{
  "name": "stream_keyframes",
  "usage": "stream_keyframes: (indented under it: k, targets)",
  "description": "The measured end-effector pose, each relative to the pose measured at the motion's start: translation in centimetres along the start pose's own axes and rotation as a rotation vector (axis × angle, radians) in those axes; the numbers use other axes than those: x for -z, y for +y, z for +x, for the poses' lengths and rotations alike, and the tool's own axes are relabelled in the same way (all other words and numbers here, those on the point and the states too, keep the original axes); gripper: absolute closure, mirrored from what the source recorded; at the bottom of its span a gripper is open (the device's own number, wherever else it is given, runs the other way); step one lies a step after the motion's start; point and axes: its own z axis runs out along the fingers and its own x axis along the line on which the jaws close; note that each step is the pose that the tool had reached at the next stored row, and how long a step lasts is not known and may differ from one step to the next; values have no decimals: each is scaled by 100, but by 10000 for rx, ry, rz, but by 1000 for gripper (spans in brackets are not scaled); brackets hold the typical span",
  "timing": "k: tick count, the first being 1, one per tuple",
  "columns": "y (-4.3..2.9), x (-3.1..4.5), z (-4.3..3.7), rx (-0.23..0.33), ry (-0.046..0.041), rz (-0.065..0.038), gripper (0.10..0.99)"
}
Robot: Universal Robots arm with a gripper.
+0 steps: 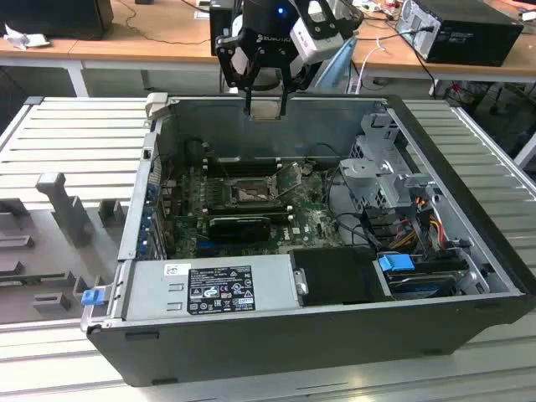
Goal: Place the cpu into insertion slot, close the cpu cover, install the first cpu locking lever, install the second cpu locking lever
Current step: 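Place the cpu into insertion slot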
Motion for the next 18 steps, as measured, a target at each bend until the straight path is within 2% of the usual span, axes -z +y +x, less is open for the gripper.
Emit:
stream_keyframes:
  k: [1, 3, 8, 18]
  targets:
    - [0, -1, 0, -481, -43, -8, 557]
    - [0, -2, 0, -876, -79, -15, 557]
    - [0, -3, 0, -1429, -128, -26, 557]
    - [-1, -9, 0, -2152, -194, -39, 557]
